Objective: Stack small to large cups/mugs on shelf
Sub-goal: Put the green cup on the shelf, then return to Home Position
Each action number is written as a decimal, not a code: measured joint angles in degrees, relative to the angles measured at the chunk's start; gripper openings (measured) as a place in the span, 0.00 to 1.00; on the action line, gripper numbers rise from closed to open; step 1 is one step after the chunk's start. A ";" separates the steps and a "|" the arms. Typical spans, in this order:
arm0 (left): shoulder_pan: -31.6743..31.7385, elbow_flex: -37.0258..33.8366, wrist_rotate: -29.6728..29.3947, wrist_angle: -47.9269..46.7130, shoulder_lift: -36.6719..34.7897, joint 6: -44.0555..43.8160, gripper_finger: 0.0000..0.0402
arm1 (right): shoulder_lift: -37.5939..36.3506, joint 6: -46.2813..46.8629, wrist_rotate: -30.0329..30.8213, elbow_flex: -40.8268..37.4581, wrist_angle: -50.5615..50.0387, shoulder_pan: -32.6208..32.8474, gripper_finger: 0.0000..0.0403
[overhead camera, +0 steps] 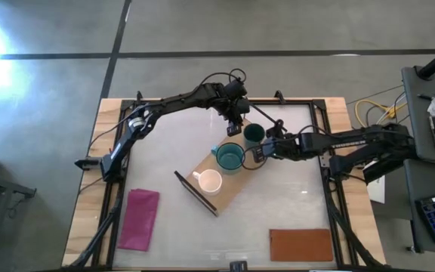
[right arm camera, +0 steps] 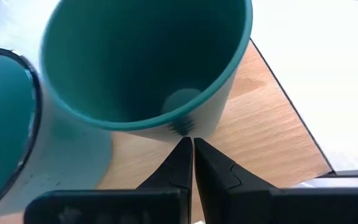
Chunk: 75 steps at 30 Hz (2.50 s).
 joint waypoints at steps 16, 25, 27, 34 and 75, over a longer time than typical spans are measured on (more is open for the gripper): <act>0.00 0.08 0.00 -2.96 0.00 -0.11 0.19 | 2.15 -1.95 -0.03 -0.02 2.61 -0.35 0.02; 0.18 -0.09 -0.13 -2.50 -4.46 -0.16 0.19 | -1.12 -2.01 0.14 -0.04 1.05 0.75 0.02; 0.35 -0.09 -0.13 -2.62 -6.60 -0.15 0.19 | -3.21 -1.79 0.27 -0.04 0.15 1.44 0.02; -0.55 -0.23 -0.13 -2.50 -16.39 -8.07 0.19 | -14.10 8.05 -15.52 -0.04 0.64 2.27 0.02; -35.72 -119.58 -30.64 66.44 -125.84 -29.14 0.19 | -73.58 -43.34 -14.58 -38.81 46.03 15.39 0.02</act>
